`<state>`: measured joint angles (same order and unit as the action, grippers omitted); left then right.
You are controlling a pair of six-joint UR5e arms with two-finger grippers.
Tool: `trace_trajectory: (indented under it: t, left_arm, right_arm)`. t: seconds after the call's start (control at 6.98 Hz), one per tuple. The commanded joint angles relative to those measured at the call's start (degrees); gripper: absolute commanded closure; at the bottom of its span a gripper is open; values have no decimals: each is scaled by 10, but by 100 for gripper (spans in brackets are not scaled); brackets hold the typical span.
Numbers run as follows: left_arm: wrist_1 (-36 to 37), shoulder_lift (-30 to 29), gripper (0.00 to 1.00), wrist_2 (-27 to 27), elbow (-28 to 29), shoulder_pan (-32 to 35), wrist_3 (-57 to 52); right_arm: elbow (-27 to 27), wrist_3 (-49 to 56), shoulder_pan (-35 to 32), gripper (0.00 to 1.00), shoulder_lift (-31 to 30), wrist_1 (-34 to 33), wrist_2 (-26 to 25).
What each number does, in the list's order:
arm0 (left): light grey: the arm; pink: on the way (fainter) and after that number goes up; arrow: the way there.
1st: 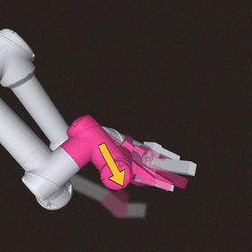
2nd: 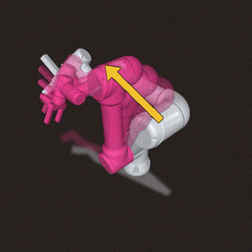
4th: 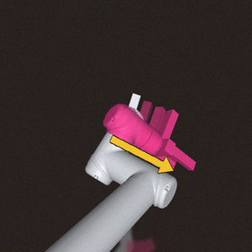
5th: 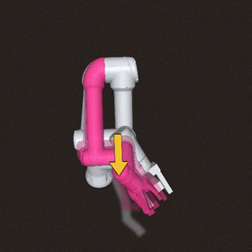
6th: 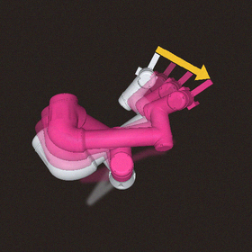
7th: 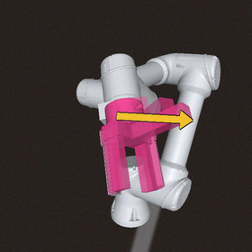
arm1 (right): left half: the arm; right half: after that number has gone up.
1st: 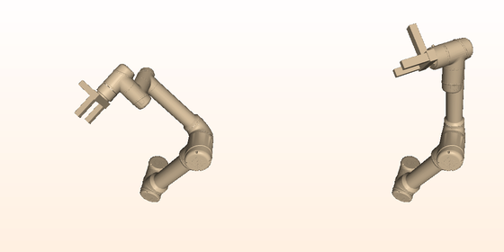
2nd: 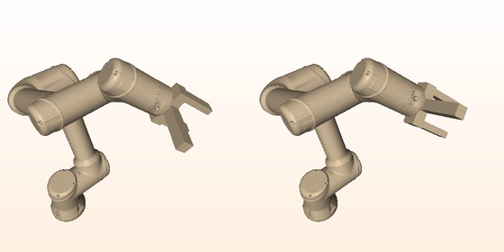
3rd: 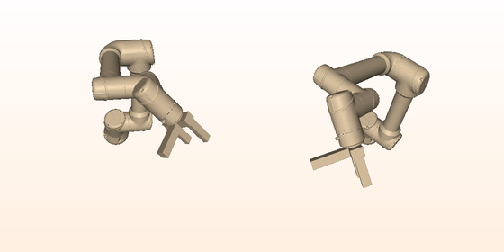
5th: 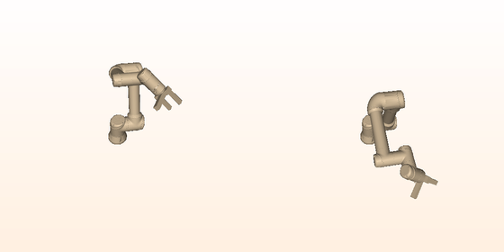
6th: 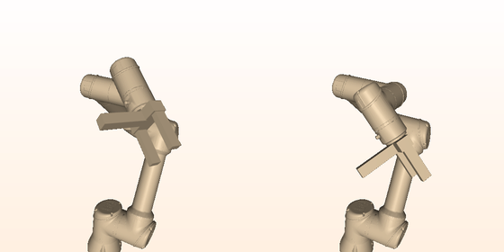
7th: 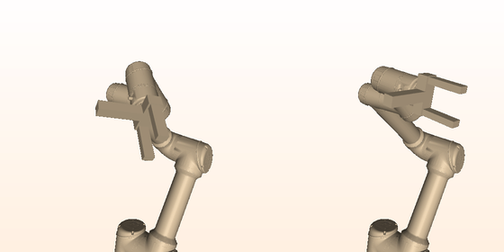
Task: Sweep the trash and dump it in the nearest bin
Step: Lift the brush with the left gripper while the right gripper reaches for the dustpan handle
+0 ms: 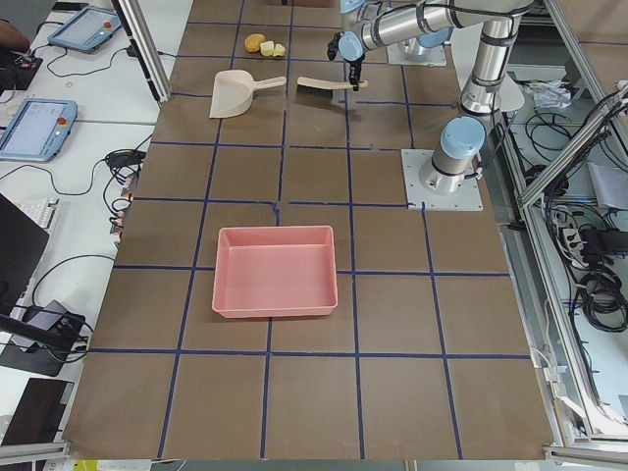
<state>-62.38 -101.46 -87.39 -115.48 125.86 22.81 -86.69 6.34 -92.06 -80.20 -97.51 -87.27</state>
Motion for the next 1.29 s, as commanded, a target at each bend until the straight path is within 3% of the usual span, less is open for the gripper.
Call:
trace_trajectory:
  t: [0.0,0.43,0.86,1.0,1.15]
  left_arm:
    - [-12,37,99,-2,-1,-8,-15]
    - [-186,153,100,-2,0,-82,-28]
    - [-215,210,100,-3,15,-177,-93]
    - [-232,214,100,-7,57,-208,-102]
    - [-305,212,100,-9,120,-259,-169]
  right_arm:
    - [-2,-4,-1,0,-6,7,3]
    - [-19,13,-15,0,-4,-4,3]
    - [-37,7,-32,2,0,-37,4]
    - [-46,-1,-36,2,-1,-52,6]
    - [-58,-19,-49,1,6,-67,4]
